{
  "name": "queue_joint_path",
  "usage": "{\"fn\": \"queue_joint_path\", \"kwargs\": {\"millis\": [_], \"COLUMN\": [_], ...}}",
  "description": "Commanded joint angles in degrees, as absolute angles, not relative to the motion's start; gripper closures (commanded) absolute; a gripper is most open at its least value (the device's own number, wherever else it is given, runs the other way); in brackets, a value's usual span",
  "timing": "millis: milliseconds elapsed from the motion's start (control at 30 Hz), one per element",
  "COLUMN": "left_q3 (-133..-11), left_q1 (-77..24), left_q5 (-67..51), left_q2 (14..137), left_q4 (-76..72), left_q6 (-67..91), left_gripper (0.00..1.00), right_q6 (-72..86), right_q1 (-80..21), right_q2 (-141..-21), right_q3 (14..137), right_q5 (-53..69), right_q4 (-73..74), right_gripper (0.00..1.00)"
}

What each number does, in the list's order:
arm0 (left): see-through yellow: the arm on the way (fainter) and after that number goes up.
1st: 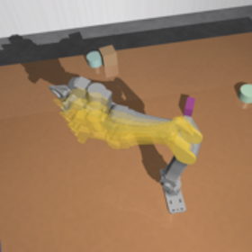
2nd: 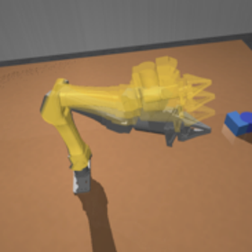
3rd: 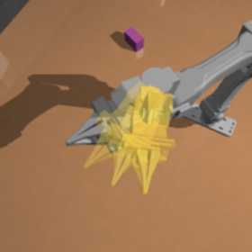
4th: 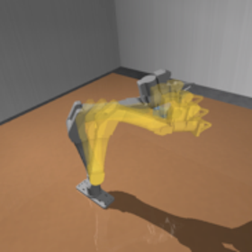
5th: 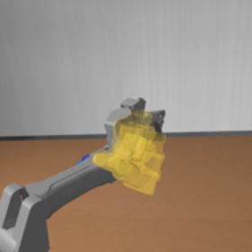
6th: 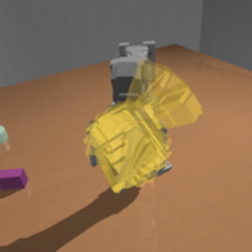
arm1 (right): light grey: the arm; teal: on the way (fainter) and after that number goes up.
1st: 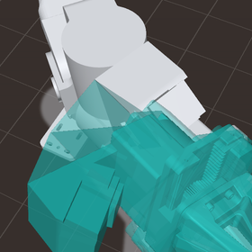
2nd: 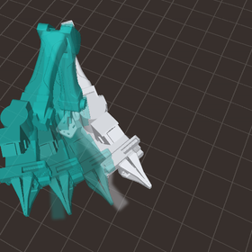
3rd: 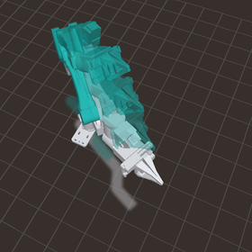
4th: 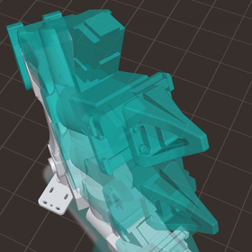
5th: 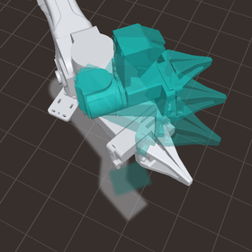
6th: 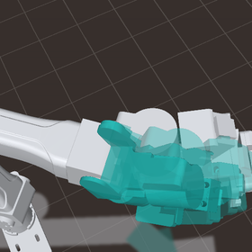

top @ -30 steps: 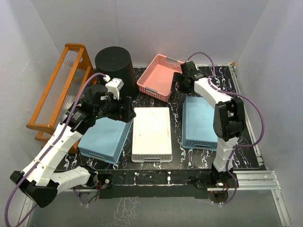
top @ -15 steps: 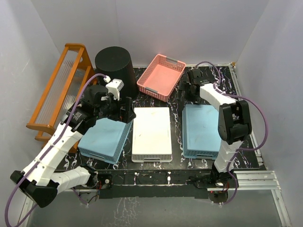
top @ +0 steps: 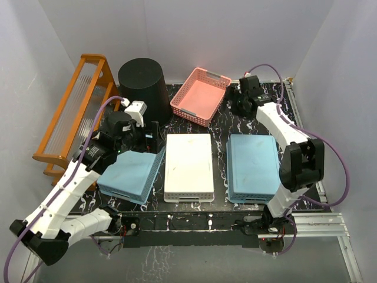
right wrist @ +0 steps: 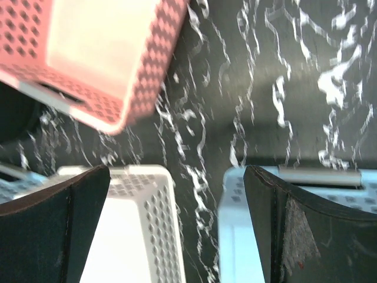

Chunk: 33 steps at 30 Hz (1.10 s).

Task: Turn the large container upside down

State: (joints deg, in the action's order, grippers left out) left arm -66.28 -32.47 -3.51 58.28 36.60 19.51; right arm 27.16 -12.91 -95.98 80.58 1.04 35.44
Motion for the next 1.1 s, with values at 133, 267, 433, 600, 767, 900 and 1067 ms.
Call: {"fn": "queue_joint_path", "kwargs": {"millis": [133,267,433,600,767,900,1067], "left_q3": [-65.4,-63.42,-62.35,-61.08,-61.82,-61.92,-60.6], "left_q1": [-32.35,-32.34,-32.26,-32.27,-32.33,-32.27,-32.29], "left_q5": [5.06,5.25,5.08,7.02,6.08,3.7,5.5], "left_q2": [55.11,53.67,52.79,51.39,53.66,54.23,52.8], "left_q4": [39.94,39.38,38.92,36.67,36.17,35.21,33.1], "left_q6": [24.69,26.5,29.2,29.79,29.29,29.17,29.93], "left_gripper": [0.02,0.01,0.01,0.01,0.01,0.01,0.01], "right_q6": [32.58,34.6,32.25,29.7,25.32,18.55,12.02], "right_q1": [-12.82,-12.55,-11.64,-9.26,-8.7,-8.57,-8.61], "right_q2": [-115.93,-126.02,-135.21,-131.74,-130.86,-134.37,-137.47], "right_q3": [106.29,117.76,127.95,120.99,121.33,127.93,135.78], "right_q5": [-0.64,-2.47,-3.67,-7.22,-3.52,-7.58,-18.15], "right_q4": [35.69,39.55,45.12,42.3,39.05,40.96,41.96], "right_gripper": [0.02,0.05,0.25,0.68,0.82,0.67,0.19]}}
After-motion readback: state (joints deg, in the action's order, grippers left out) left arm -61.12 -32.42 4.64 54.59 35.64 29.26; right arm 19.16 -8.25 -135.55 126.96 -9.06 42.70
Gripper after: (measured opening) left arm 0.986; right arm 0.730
